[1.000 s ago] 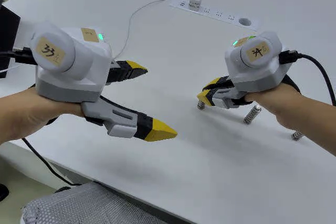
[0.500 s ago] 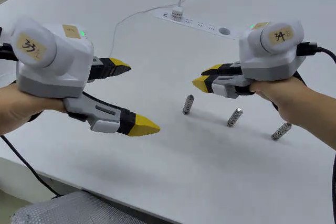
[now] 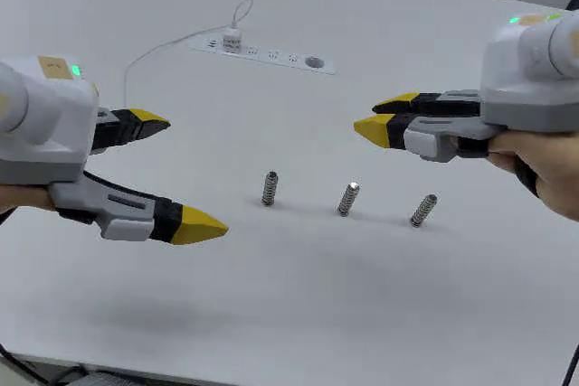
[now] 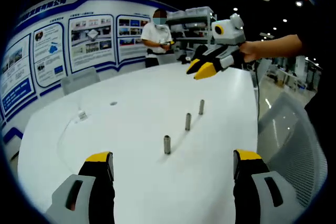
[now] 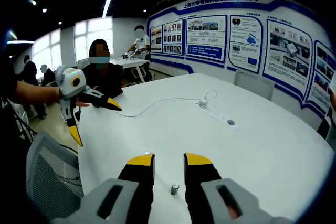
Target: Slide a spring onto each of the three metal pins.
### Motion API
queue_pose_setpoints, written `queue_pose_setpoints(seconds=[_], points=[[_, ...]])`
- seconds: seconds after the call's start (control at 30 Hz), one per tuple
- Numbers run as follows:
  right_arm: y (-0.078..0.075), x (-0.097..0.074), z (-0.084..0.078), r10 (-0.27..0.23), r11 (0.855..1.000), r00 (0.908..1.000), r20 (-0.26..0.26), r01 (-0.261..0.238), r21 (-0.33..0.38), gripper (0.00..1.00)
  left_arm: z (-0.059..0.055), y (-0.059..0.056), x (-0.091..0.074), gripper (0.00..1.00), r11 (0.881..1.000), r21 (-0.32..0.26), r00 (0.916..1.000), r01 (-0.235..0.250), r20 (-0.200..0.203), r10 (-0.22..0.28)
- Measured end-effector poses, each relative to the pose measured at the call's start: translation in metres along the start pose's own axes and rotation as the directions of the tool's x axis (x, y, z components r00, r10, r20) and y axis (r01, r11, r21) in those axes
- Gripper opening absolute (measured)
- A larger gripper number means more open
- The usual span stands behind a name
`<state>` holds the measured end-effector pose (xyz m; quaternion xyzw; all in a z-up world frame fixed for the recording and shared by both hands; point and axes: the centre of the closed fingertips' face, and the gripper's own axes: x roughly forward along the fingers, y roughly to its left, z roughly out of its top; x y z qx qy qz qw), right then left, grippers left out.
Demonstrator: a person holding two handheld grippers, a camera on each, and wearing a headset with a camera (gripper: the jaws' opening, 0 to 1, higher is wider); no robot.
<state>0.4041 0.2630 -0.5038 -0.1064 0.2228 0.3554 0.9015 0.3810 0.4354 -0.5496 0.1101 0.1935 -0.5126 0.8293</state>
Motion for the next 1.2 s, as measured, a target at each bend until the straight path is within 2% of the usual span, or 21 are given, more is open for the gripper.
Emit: queue_pose_setpoints(seconds=[0.1, 0.2, 0.33, 0.43, 0.5, 0.57, 0.67, 0.77, 0.87, 1.0, 1.13, 1.2], points=[[-0.006, -0.028, -0.016, -0.031, 1.000, 0.9995, 0.009, 0.031, -0.004, 0.24, 0.003, 0.000, 0.005, 0.97, 1.000, -0.006, 1.0000, 0.005, 0.001, -0.005], [-0.010, -0.045, -0.034, -0.026, 1.000, 0.9997, 0.001, 0.026, 0.004, 0.25, 0.006, -0.001, 0.006, 0.99, 1.000, -0.001, 1.0000, 0.003, -0.001, -0.003], [-0.018, -0.062, -0.059, -0.035, 0.999, 0.9991, -0.022, 0.036, 0.017, 0.29, 0.010, -0.005, 0.006, 0.99, 1.000, -0.009, 1.0000, -0.006, 0.006, 0.007], [-0.026, -0.071, -0.070, -0.044, 0.998, 0.9990, -0.011, 0.045, 0.050, 0.32, 0.010, -0.008, 0.006, 0.99, 1.000, -0.022, 0.9998, -0.019, 0.002, 0.019], [-0.031, -0.077, -0.076, -0.051, 0.998, 0.9987, -0.004, 0.052, 0.045, 0.36, 0.010, -0.011, 0.005, 1.00, 0.999, -0.029, 0.9997, -0.026, -0.001, 0.026], [-0.035, -0.081, -0.081, -0.055, 0.998, 0.9985, -0.006, 0.055, 0.041, 0.40, 0.010, -0.012, 0.005, 1.00, 0.999, -0.031, 0.9995, -0.030, -0.004, 0.030], [-0.035, -0.088, -0.083, -0.057, 0.995, 0.9983, 0.010, 0.056, 0.083, 0.44, 0.010, -0.013, 0.004, 1.00, 0.999, -0.038, 0.9994, -0.035, -0.006, 0.035], [-0.030, -0.092, -0.083, -0.044, 0.997, 0.9990, 0.008, 0.043, 0.063, 0.52, 0.011, -0.010, 0.004, 1.00, 0.998, -0.050, 0.9992, -0.041, 0.003, 0.041], [-0.028, -0.093, -0.088, -0.036, 0.999, 0.9991, -0.022, 0.037, 0.023, 0.53, 0.012, -0.008, 0.004, 1.00, 0.998, -0.051, 0.9991, -0.043, 0.005, 0.043], [-0.026, -0.091, -0.093, -0.036, 0.999, 0.9986, -0.038, 0.037, 0.017, 0.58, 0.016, -0.009, 0.005, 1.00, 0.998, -0.053, 0.9995, -0.027, 0.014, 0.027], [-0.021, -0.090, -0.094, -0.020, 0.998, 0.9994, -0.028, 0.021, 0.052, 0.61, 0.019, -0.012, 0.005, 1.00, 1.000, -0.007, 0.9998, -0.021, -0.003, 0.021], [-0.021, -0.088, -0.098, -0.021, 0.999, 0.9983, -0.054, 0.023, 0.035, 0.64, 0.021, -0.012, 0.004, 1.00, 1.000, -0.004, 0.9998, -0.018, 0.003, 0.018]])
